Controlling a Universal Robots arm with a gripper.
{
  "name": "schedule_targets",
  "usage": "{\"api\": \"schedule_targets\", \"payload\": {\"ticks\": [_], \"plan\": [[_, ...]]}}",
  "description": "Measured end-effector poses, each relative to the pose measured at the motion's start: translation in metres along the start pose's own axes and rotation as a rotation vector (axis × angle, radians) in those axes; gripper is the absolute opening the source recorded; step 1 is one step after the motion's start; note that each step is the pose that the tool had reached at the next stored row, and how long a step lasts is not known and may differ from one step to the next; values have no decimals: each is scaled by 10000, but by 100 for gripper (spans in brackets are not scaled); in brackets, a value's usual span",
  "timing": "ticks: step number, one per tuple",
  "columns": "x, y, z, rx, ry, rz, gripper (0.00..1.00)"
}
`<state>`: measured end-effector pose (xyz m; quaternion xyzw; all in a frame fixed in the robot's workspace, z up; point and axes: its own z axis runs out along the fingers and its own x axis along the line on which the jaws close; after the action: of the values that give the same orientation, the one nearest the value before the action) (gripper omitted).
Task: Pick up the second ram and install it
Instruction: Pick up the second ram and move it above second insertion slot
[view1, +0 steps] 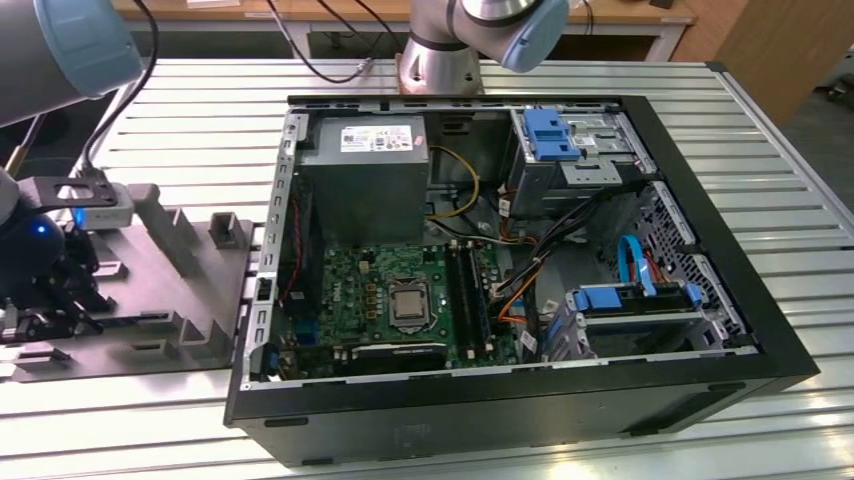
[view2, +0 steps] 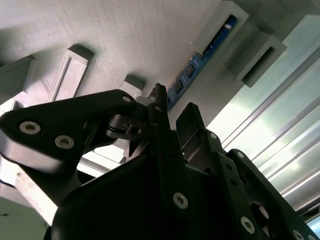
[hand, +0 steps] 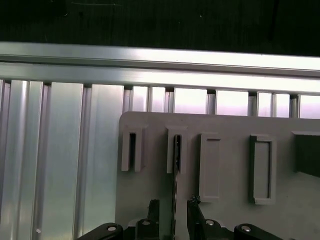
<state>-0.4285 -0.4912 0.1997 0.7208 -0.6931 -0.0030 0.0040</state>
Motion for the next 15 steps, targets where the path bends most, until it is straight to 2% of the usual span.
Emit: {"api": "schedule_targets", "payload": {"ticks": [10,12,13,15], "plan": [[0,8,11,3,0,-2,36],[0,8,12,3,0,-2,34],[0,8,12,4,0,-2,27],[0,8,13,4,0,-2,27]]}}
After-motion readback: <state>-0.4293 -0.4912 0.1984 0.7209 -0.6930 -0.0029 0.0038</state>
